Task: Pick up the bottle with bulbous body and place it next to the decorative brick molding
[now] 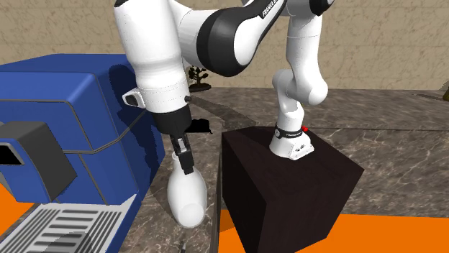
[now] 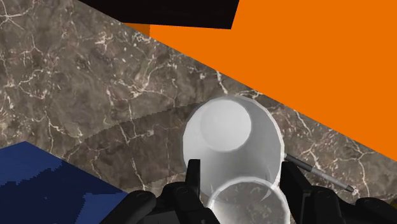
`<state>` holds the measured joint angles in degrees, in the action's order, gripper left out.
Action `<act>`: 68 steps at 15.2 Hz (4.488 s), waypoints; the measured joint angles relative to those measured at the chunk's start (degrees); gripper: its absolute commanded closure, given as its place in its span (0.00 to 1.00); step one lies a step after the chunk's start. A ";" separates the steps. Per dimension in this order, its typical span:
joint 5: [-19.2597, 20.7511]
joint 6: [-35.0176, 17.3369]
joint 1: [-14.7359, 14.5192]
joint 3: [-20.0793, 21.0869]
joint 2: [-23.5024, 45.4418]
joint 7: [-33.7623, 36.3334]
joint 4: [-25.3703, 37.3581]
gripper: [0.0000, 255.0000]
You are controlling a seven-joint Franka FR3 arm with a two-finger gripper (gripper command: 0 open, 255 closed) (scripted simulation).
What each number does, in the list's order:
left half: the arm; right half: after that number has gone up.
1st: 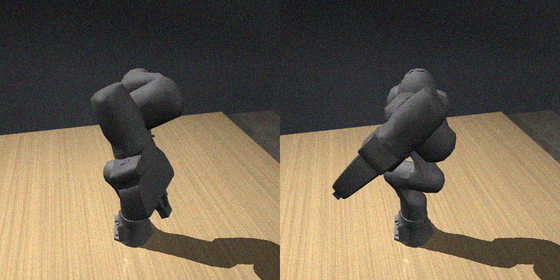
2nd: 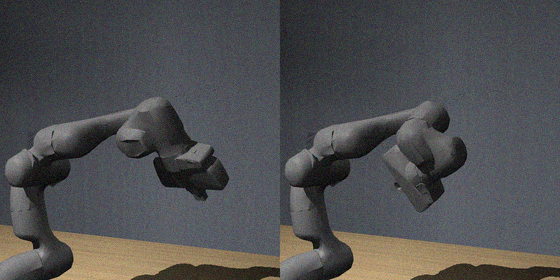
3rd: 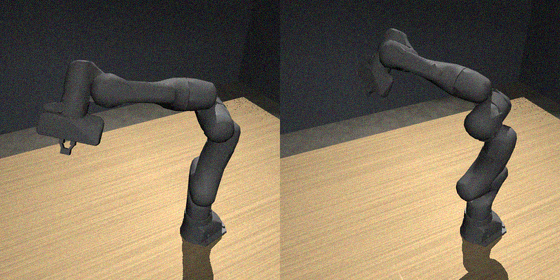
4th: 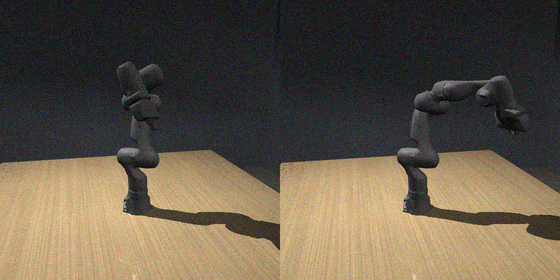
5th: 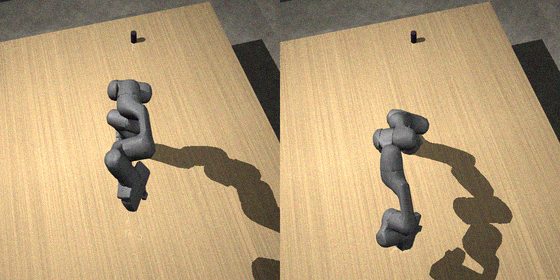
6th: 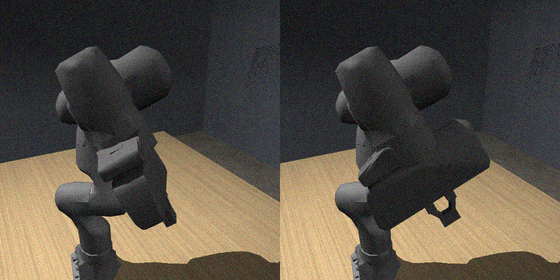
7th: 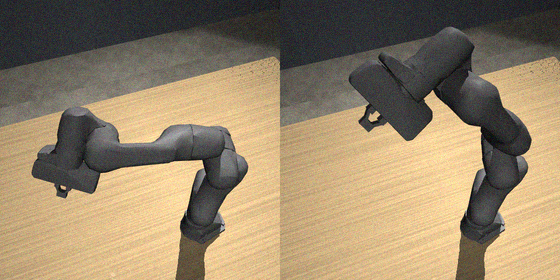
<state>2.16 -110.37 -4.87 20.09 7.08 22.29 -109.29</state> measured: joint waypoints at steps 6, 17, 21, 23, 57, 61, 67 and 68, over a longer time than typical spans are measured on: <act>-0.14 0.87 0.04 0.00 -0.31 -0.13 0.54 1.00; -0.74 8.65 0.09 0.08 -1.83 -0.47 6.89 1.00; -0.98 11.73 0.16 0.06 -2.49 -0.68 9.37 1.00; -0.89 13.48 0.14 0.07 -2.22 -0.68 11.37 1.00; -1.10 39.23 11.80 -13.75 -16.64 -26.76 23.44 1.00; -0.05 43.21 13.80 -16.67 -15.97 -32.02 28.26 1.00; 0.47 41.85 15.00 -18.50 -17.44 -35.23 25.50 1.00; 0.45 40.92 15.01 -18.52 -18.03 -35.22 23.99 1.00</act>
<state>2.61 -69.46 10.14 1.57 -10.94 -12.93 -85.30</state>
